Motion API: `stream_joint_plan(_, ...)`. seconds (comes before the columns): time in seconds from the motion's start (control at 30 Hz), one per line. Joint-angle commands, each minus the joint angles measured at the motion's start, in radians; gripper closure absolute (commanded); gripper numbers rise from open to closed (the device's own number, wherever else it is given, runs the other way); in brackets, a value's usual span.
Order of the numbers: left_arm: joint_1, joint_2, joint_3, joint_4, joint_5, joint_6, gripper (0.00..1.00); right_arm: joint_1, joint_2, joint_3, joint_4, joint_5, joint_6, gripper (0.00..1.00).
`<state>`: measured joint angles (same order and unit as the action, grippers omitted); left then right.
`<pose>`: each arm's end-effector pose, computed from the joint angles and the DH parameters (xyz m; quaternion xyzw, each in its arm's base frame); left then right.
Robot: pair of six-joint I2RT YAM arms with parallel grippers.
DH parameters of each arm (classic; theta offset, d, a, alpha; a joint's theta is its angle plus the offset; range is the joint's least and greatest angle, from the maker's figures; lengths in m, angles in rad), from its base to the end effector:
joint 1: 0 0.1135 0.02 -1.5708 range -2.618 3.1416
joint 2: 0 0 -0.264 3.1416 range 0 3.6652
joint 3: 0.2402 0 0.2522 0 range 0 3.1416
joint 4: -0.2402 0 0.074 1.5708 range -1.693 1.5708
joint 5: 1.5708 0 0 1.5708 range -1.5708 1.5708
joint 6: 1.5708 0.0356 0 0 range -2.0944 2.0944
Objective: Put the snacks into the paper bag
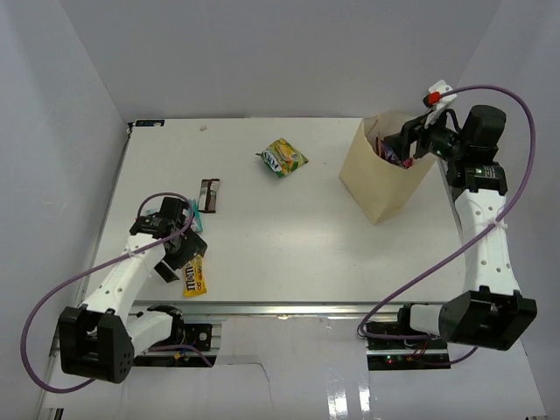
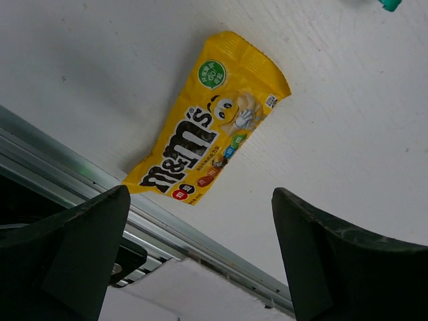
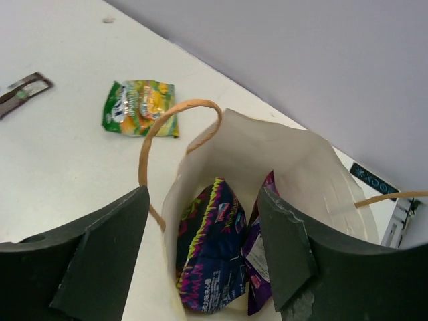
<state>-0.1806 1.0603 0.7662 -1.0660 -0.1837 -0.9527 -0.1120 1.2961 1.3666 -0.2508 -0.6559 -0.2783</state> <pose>0.1641 -0.0234 0.2237 -0.3818 0.9138 0.0207 0.1373 0.2897 -0.0107 0.4264 -0.2660 0.7073 0.1250 0.6429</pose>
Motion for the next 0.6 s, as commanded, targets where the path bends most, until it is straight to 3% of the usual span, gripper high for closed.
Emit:
stream_joint_plan(0.0, 0.003, 0.056, 0.051, -0.018, -0.048, -0.008, 0.02, -0.003, -0.102, -0.030, -0.080, -0.160, -0.100, 0.27)
stream_joint_plan(0.17, 0.003, 0.200, 0.065, 0.009, -0.060, 0.022, 0.05, -0.003, -0.201, -0.141, -0.159, -0.183, -0.194, 0.26)
stream_joint_plan(0.33, 0.003, 0.289, 0.062, 0.077, -0.031, 0.080, 0.18, -0.003, -0.257, -0.199, -0.226, -0.234, -0.260, 0.26)
stream_joint_plan(0.43, 0.003, 0.326, 0.041, 0.107, -0.004, 0.092, 0.31, -0.003, -0.273, -0.195, -0.266, -0.312, -0.286, 0.26)
stream_joint_plan(0.57, 0.003, 0.331, 0.013, 0.150, 0.039, 0.101, 0.53, -0.003, -0.276, -0.144, -0.450, -0.529, -0.431, 0.26)
